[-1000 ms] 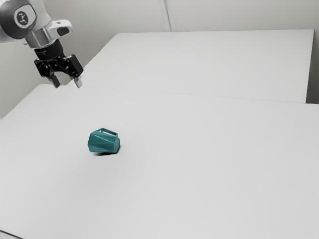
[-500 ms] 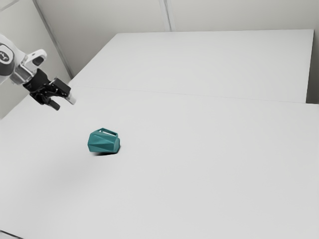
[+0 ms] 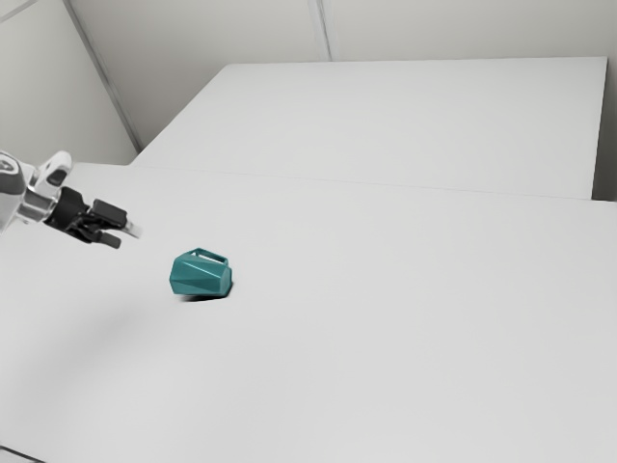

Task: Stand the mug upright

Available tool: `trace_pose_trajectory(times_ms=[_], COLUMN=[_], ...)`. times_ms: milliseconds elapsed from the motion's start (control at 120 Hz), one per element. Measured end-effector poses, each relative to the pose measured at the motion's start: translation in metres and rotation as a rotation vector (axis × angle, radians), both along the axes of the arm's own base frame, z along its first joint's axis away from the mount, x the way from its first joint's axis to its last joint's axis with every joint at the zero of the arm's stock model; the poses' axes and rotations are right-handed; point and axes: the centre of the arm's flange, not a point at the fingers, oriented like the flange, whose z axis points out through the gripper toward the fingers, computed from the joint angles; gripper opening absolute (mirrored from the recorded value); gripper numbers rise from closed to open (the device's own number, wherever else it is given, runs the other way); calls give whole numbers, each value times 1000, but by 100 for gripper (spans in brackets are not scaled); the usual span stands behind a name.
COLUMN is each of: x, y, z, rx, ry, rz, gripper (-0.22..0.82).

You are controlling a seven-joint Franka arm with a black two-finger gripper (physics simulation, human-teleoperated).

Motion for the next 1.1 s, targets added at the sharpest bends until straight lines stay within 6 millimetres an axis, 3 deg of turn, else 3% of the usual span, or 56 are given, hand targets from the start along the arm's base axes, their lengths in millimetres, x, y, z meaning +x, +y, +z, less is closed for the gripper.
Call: trace_pose_trajectory(times_ms=[400,683,892,1100], x=[8,3,1,14], y=[19,10,4,9], z=[-71,-94,-98,-103], rx=[-110,-243,-305,-327], ry=[-116,-46,44,107], rz=[-17,-44,-19,3], gripper=[60,60,60,60])
